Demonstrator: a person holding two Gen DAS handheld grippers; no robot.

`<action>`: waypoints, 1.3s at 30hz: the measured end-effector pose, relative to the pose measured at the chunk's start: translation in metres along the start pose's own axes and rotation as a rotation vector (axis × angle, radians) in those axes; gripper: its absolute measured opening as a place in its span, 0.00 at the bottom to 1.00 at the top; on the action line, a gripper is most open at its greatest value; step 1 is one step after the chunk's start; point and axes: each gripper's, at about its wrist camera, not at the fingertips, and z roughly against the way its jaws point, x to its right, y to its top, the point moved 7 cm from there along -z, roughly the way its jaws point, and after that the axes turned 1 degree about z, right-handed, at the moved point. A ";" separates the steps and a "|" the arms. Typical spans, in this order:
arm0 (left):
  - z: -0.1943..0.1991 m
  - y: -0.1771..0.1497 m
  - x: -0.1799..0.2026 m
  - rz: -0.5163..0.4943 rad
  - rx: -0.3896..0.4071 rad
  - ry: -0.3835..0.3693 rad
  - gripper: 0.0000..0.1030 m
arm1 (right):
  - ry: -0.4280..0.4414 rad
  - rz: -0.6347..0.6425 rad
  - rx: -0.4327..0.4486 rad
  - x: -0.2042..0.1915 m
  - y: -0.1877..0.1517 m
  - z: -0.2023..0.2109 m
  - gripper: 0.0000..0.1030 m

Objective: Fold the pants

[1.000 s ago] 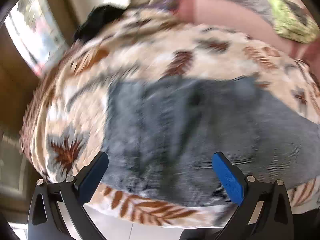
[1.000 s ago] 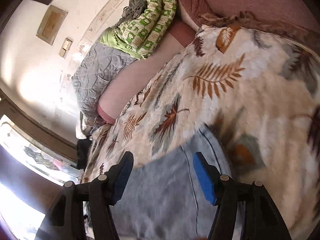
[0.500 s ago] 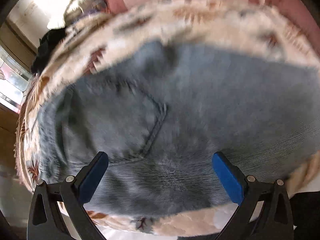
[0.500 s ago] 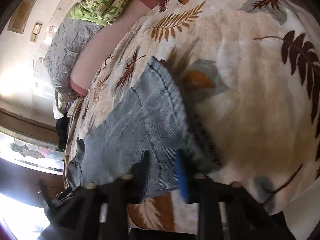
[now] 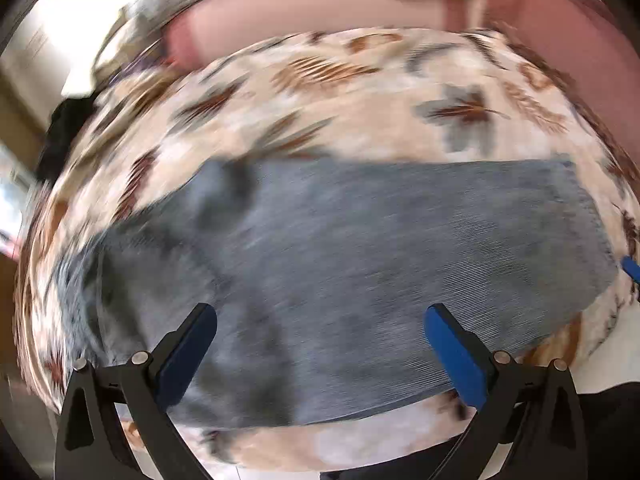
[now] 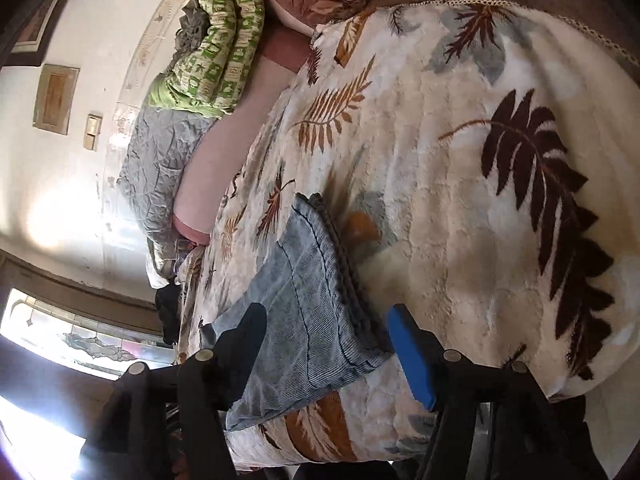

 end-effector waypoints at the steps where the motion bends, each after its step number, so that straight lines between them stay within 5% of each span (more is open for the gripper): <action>1: 0.002 0.005 0.011 -0.020 0.005 -0.005 1.00 | -0.001 -0.003 -0.002 -0.001 0.000 -0.001 0.66; 11: -0.020 0.029 0.112 -0.143 -0.021 -0.081 1.00 | -0.033 -0.074 -0.086 0.014 -0.004 -0.024 0.66; 19: -0.067 0.027 0.156 -0.238 -0.085 -0.038 1.00 | -0.026 -0.070 -0.108 0.010 -0.002 -0.038 0.66; 25: -0.066 0.033 0.157 -0.242 -0.104 -0.073 1.00 | -0.029 -0.027 -0.119 0.001 0.008 -0.053 0.66; 34: -0.045 0.007 0.106 -0.115 -0.099 -0.119 1.00 | -0.040 0.123 -0.194 -0.023 0.016 -0.087 0.65; 39: -0.051 -0.006 0.057 -0.024 -0.093 -0.014 1.00 | -0.041 0.133 -0.224 -0.026 0.008 -0.095 0.21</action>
